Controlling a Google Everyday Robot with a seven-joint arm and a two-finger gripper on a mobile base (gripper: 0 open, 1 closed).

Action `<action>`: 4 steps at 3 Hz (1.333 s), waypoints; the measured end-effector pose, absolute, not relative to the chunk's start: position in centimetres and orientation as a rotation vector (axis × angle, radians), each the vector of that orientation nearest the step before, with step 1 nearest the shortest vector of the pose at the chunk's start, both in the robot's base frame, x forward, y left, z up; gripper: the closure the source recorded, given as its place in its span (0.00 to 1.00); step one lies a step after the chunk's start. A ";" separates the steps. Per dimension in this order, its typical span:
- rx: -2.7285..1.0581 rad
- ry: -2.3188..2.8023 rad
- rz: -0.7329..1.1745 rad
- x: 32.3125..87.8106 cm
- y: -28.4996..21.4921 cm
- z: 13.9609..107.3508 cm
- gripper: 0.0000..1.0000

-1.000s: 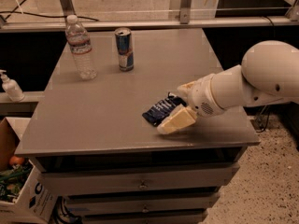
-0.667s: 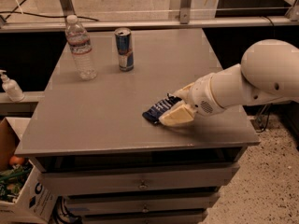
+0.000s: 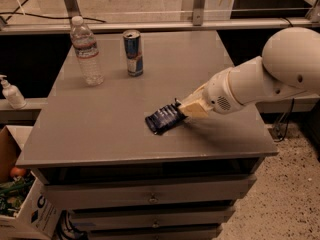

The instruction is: Move rxbar blueberry near water bottle

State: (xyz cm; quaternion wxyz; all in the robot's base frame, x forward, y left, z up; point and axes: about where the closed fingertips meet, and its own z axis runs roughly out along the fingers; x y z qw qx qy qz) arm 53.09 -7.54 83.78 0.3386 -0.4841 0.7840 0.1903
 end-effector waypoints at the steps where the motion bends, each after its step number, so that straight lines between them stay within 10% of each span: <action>1: -1.223 2.026 0.549 53.3 -7.3 85.0 1.00; 4: -1.003 1.971 0.725 53.3 2.0 87.4 1.00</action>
Offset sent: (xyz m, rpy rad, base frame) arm -0.0007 0.0372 0.0278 0.2717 0.0581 -0.0580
